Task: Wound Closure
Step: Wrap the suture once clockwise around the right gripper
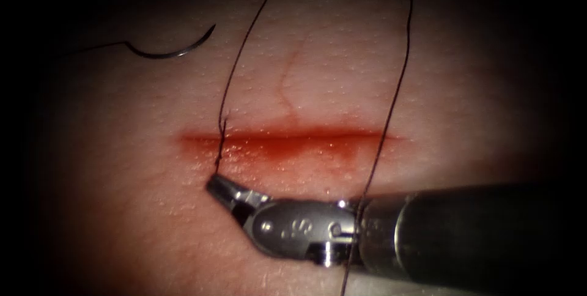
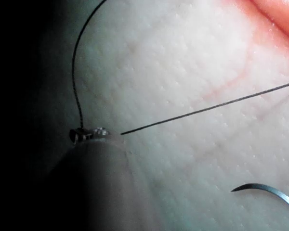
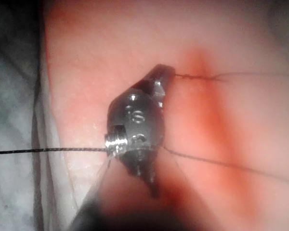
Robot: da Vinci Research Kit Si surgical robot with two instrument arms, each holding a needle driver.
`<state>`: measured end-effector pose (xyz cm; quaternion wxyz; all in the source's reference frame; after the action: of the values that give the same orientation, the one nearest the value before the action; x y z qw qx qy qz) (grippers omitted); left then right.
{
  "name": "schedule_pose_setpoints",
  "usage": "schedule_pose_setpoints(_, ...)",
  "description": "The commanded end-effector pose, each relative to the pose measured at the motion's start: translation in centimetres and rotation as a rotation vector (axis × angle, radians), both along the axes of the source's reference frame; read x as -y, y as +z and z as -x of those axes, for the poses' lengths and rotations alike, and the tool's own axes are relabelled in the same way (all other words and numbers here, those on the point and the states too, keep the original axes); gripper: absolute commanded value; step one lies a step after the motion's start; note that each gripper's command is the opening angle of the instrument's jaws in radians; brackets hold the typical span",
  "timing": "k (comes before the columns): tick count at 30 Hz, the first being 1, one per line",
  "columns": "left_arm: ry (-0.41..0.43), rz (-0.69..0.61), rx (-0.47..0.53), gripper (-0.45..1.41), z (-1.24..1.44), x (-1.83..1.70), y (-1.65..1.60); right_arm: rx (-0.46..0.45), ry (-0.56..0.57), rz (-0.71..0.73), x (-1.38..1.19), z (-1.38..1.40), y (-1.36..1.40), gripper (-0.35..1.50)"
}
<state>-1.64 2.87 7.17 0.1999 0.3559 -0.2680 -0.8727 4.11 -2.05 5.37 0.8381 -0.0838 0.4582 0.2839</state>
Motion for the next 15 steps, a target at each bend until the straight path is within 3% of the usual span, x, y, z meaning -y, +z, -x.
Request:
schedule_pose_setpoints(1,0.000,0.012,0.001,-0.45,0.09,-0.12,0.06,0.000,0.004,0.003,0.03,-0.11,0.06,-0.35)
schedule_pose_setpoints(15,0.012,0.088,-0.054,-0.45,0.45,-0.34,0.19,0.043,-0.017,-0.020,0.40,-0.24,0.01,-0.35)
